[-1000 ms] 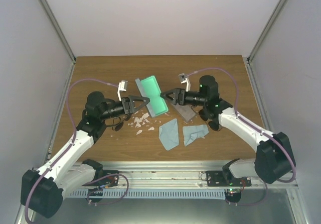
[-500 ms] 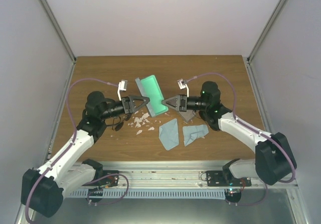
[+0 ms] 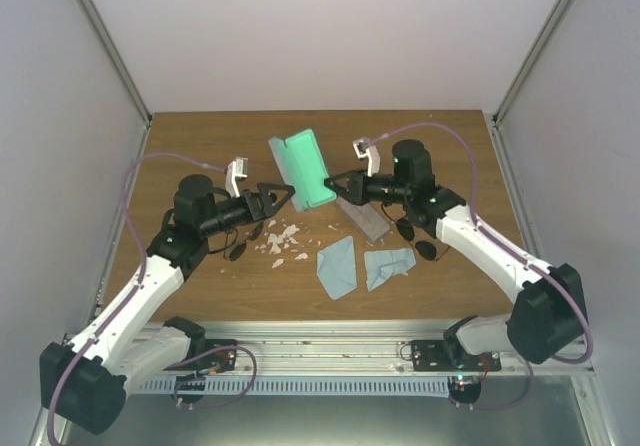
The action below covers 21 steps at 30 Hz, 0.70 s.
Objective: Organize the sunglasses
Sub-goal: Place the sunglasses case at the center of the board.
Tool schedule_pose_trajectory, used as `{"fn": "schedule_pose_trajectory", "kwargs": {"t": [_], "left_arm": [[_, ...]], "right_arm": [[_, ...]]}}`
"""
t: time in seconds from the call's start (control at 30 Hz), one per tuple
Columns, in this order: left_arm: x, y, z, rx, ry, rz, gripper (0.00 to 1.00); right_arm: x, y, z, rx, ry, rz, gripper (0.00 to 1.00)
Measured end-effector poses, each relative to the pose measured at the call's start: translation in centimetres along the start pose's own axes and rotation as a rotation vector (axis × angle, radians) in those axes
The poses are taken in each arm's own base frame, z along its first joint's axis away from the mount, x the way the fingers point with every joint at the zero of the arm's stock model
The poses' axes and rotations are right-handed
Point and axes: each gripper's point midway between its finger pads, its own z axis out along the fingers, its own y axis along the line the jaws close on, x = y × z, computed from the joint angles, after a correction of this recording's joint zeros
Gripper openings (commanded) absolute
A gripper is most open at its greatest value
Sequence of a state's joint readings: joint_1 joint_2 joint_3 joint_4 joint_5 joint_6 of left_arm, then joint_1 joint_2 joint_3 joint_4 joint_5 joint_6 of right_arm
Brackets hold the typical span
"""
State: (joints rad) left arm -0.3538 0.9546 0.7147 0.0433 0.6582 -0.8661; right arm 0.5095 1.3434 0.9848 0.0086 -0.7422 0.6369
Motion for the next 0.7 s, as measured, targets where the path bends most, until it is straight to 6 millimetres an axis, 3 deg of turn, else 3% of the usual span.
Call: {"fn": "schedule_pose_trajectory", "kwargs": {"t": [0.1,0.2,0.47,0.57,0.7], "left_arm": [[-1.1,2.4,-0.7,-0.163,-0.046,0.014,0.99],[-1.7,3.6,-1.9,-0.276,-0.086,0.063,0.99],[-2.3,3.5,-4.1,-0.364,-0.127,0.172,0.99],[-2.0,3.8,-4.2,-0.383,-0.115,0.185,0.99],[-1.8,4.0,-4.4,-0.392,-0.104,0.199,0.99]], "right_arm": [[-1.9,-2.2,0.3,0.194,-0.029,-0.087,0.01],[-2.4,-5.6,1.1,0.429,-0.004,-0.167,0.01],[1.5,-15.7,3.7,0.896,0.264,-0.316,0.01],[2.8,-17.7,4.4,0.967,0.36,-0.376,0.01],[4.1,-18.9,5.3,0.987,0.457,-0.456,0.01]]}}
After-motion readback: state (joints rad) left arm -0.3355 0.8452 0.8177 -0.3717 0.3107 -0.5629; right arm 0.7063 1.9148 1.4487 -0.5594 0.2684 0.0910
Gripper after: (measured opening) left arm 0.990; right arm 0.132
